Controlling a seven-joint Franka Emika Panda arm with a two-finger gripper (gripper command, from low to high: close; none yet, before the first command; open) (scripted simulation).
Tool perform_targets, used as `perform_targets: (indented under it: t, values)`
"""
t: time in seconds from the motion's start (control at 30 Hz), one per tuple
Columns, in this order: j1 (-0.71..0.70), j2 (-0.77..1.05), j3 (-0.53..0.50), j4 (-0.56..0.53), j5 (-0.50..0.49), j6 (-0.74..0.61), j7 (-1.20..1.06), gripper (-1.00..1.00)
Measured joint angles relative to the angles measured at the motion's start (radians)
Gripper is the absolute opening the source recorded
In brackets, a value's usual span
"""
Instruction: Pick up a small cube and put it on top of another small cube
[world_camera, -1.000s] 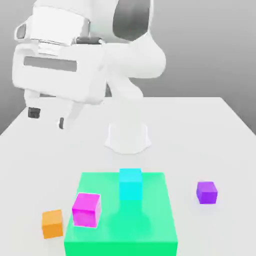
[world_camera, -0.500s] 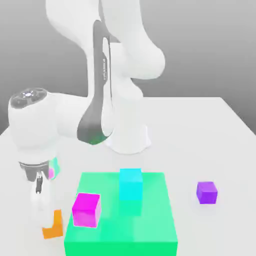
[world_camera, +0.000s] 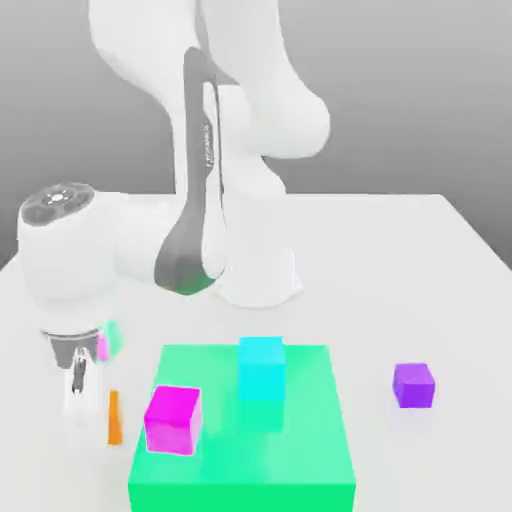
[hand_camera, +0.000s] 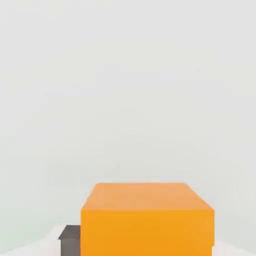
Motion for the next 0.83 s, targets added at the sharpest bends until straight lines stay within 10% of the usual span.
perform_targets:
  t: [0.5,0.73,0.77,0.83]
  values:
    - [0.193,-0.506,0.181,-0.101,0.154,-0.402,0.176,-1.0]
    - [0.198,-0.444,0.261,-0.202,0.127,-0.227,0.323,-1.0]
    - [0.197,-0.428,0.263,-0.208,0.125,-0.205,0.326,1.0]
    - [0.197,-0.428,0.263,-0.208,0.125,-0.205,0.326,1.0]
